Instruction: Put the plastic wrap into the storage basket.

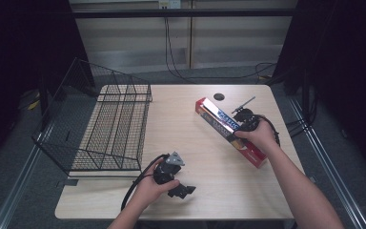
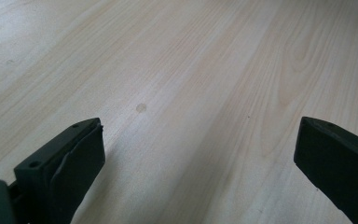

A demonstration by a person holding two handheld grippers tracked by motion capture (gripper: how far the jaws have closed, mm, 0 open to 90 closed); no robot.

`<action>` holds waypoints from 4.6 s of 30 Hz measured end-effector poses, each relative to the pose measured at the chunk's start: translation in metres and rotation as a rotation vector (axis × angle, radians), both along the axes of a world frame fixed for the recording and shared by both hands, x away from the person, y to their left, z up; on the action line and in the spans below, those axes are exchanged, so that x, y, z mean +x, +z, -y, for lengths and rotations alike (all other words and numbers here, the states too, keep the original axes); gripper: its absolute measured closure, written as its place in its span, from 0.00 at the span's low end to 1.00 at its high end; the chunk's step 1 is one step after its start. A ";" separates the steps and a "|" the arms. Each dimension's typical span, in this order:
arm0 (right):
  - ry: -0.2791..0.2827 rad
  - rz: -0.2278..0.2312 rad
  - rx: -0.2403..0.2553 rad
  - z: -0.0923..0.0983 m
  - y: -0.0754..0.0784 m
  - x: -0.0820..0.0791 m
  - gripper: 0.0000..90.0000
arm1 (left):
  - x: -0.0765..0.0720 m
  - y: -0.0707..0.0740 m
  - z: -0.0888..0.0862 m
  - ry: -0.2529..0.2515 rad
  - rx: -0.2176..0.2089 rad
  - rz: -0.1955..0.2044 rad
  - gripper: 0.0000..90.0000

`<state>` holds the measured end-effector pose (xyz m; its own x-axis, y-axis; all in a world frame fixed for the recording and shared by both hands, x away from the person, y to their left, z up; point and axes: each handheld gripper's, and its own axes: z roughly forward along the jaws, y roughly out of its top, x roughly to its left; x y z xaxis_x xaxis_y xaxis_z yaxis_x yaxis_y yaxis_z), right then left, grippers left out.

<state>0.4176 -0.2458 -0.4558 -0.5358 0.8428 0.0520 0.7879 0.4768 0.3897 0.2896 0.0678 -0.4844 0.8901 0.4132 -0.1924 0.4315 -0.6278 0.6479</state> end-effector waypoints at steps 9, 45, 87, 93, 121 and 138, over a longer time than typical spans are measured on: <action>-0.009 -0.004 -0.004 0.000 -0.003 0.000 0.29 | 0.000 0.000 0.000 -0.002 -0.002 -0.005 0.02; -0.018 -0.053 -0.020 0.007 0.001 0.000 0.50 | 0.000 -0.001 0.002 -0.011 0.004 -0.015 0.02; 0.240 0.045 0.021 -0.010 0.053 -0.059 0.50 | 0.054 0.085 0.029 -0.043 -0.058 0.069 0.00; 0.259 0.041 0.024 -0.011 0.059 -0.064 0.50 | 0.067 0.096 0.031 -0.030 -0.037 0.101 0.01; 0.524 0.109 0.018 -0.033 0.084 -0.083 0.50 | 0.101 0.119 0.076 -0.241 0.213 0.146 0.03; 0.756 0.179 0.072 -0.032 0.092 -0.089 0.49 | 0.076 0.114 0.104 -0.388 0.360 0.013 0.39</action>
<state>0.3281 -0.2134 -0.3640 -0.9686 0.2437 -0.0487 0.1816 0.8280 0.5305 0.3654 -0.0358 -0.3705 0.9920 0.0912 -0.0873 0.1171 -0.9233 0.3658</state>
